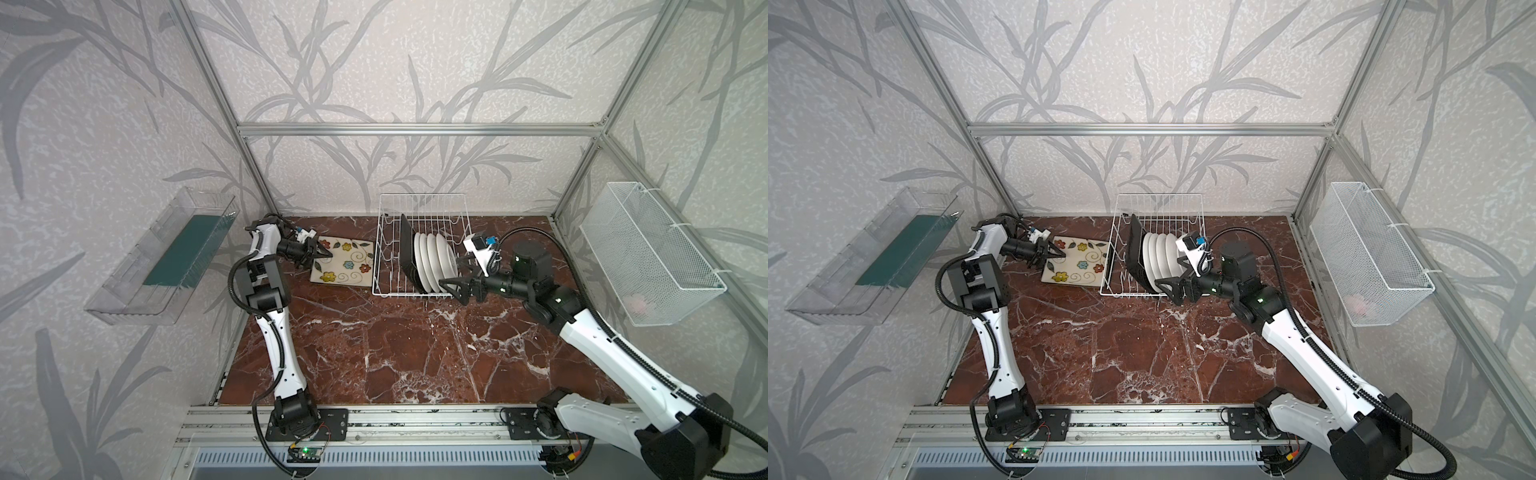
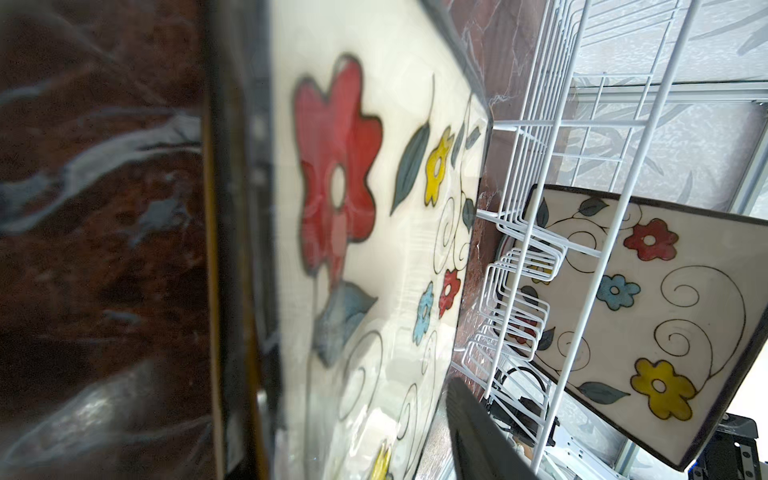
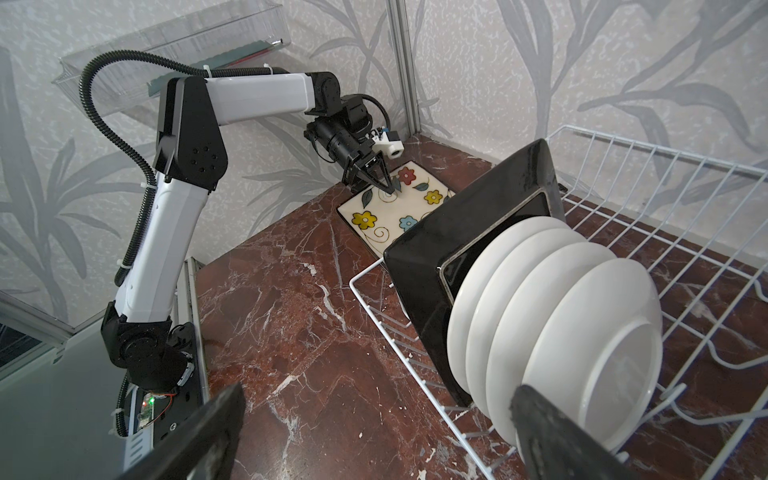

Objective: Unload the plates from the dish rack
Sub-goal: 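Lower the flowered plate onto the dark plate on the table, then open the left gripper and lift it off the flowered plate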

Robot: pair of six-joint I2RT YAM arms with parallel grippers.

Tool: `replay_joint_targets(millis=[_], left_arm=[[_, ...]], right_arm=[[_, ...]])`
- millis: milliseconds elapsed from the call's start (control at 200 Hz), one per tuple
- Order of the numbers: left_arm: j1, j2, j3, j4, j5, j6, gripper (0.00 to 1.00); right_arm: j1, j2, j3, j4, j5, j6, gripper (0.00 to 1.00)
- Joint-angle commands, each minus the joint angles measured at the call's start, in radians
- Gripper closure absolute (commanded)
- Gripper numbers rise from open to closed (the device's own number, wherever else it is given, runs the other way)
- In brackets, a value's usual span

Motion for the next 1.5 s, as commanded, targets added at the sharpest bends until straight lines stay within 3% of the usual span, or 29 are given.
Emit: replay_joint_targets(millis=[0,345,575,1155,1499], left_arm=[[0.002,-0.030,-0.002,-0.039,0.007,-0.005,0.45],[-0.005,-0.061,-0.031,-0.025,-0.061,-0.040,0.43],[-0.006,-0.064,-0.022,-0.012,-0.102,-0.068,0.37],[-0.006,-0.040,0.047,0.063,-0.198,-0.188,0.36],[-0.006,-0.086,0.056,0.094,-0.263,-0.220,0.26]], right_arm=[[0.008,-0.018,0.008,-0.001,-0.018,-0.002,0.01],[0.009,-0.017,0.011,-0.001,-0.018,-0.004,0.01],[0.011,-0.028,0.001,-0.007,-0.012,-0.007,0.01],[0.010,-0.029,-0.003,-0.015,-0.007,-0.012,0.01],[0.011,-0.015,0.003,-0.014,-0.004,-0.016,0.01]])
